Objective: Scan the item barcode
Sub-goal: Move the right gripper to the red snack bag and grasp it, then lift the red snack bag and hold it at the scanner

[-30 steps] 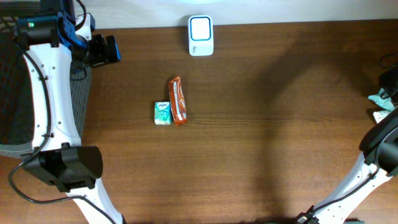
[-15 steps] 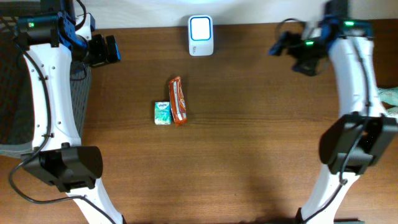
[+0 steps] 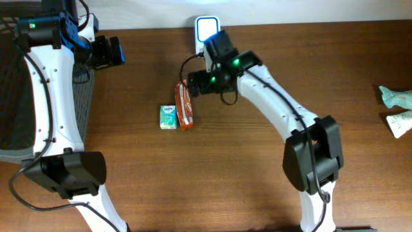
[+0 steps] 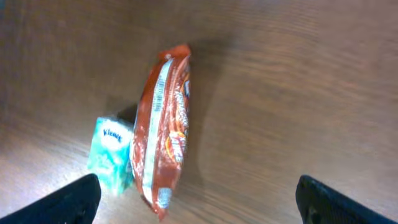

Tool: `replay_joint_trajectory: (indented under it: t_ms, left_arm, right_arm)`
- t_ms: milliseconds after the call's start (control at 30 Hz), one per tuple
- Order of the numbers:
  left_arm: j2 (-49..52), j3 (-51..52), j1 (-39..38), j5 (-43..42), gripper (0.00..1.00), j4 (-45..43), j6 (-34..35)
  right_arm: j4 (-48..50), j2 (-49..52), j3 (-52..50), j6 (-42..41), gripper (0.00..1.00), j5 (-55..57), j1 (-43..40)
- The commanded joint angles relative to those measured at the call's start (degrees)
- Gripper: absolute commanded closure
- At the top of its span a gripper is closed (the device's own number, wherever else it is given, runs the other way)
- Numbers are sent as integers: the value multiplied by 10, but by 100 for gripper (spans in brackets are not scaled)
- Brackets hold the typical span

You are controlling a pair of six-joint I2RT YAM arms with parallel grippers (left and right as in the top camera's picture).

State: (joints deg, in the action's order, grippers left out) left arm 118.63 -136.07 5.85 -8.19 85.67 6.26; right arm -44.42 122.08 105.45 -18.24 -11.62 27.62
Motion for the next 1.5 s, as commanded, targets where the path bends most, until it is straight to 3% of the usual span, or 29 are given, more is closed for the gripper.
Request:
replay_joint_trajectory:
  t_ms: [0, 100, 233, 567, 633, 700, 800, 833, 933, 1067, 1167, 1233, 1367, 1467]
  left_arm:
    - [-2, 0, 2, -4, 1, -1, -5]
    - [-2, 0, 2, -4, 1, -1, -5]
    - [-2, 0, 2, -4, 1, -1, -5]
    - [-2, 0, 2, -4, 1, -1, -5]
    - [-2, 0, 2, -4, 1, -1, -5]
    - [-2, 0, 2, -4, 1, -1, -5]
    - [-2, 0, 2, -4, 1, -1, -5]
    - [-2, 0, 2, -4, 1, -1, -5]
    - [-2, 0, 2, -4, 1, -1, -5]
    - [-2, 0, 2, -4, 1, -1, -5]
    - [-2, 0, 2, -4, 1, -1, -5]
    - [-2, 0, 2, -4, 1, -1, -5]
    - [-2, 0, 2, -4, 1, -1, -5]
    - [-2, 0, 2, -4, 1, -1, -5]
  right_arm:
    - [51, 2, -54, -52, 1, -2, 7]
    - [157, 2, -141, -52, 0, -68, 14]
    - [259, 2, -223, -78, 16, -108, 18]
    - [319, 21, -250, -108, 24, -95, 65]
    - [323, 33, -250, -123, 30, -90, 64]
    - [327, 46, -250, -123, 47, -90, 65]
    - [327, 47, -245, -123, 92, -88, 64]
    - [316, 46, -236, -120, 96, -87, 61]
    - [223, 40, -179, -83, 96, -54, 52]
    - [-75, 18, 10, -42, 96, 200, 50]
    - [-209, 18, 71, -43, 96, 347, 51]
    - [-231, 21, 41, -43, 96, 392, 51]
    - [-176, 22, -90, -47, 96, 461, 50]
    - [-173, 22, -130, -47, 93, 479, 49]
